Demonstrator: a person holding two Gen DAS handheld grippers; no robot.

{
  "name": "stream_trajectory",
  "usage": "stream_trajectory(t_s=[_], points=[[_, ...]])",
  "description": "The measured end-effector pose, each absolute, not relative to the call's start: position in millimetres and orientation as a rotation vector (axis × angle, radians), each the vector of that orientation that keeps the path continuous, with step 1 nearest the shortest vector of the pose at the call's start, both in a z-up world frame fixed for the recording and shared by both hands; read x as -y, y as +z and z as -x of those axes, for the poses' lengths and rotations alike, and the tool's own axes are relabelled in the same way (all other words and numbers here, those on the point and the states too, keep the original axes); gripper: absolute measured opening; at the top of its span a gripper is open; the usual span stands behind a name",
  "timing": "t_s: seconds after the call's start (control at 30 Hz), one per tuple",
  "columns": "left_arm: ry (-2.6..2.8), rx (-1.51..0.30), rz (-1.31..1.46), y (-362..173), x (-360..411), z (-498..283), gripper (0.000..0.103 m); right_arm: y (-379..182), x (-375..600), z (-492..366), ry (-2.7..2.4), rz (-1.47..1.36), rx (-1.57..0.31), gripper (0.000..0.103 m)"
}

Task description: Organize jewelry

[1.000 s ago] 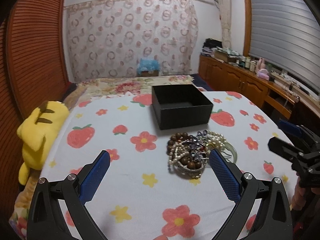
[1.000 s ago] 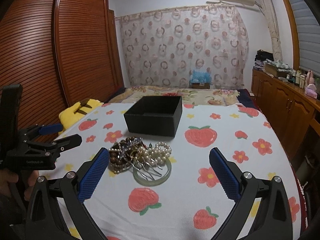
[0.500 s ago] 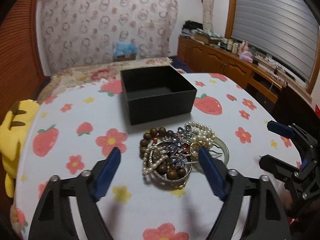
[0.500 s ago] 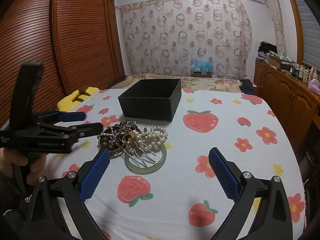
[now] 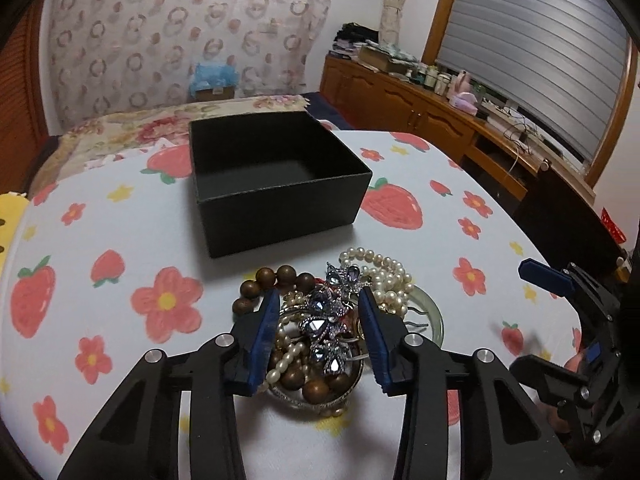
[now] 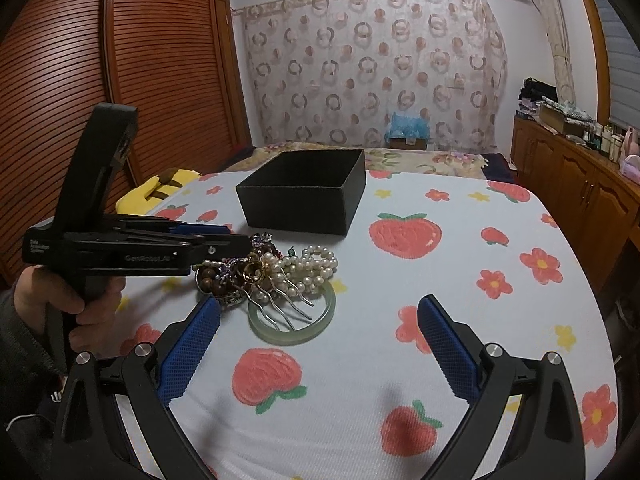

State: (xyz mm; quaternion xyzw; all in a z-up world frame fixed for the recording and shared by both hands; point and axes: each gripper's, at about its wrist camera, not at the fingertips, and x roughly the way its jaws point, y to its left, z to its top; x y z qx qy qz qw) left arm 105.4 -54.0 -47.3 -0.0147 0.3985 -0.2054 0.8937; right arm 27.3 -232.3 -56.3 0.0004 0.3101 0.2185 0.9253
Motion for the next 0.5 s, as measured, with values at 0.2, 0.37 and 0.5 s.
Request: stream_trajectory(t_s=[0.2,0.37,0.5], points=[[-0.459,-0.828,0.000,-47.6,58.5,-108.3,0.035,-56.6,232.2,-27.5,0.447,-0.001,-0.635,0.100],[-0.473,-0.830,-0.028,-48.7,61.0,-108.3,0.023,-58.9,230.9,-27.0,0.447,-0.005,-0.639,0.100],[-0.446,-0.816,-0.063,-44.1,61.8,-104.1,0.023,-58.8,231.4,-27.1,0.447,-0.004,-0.637,0.100]])
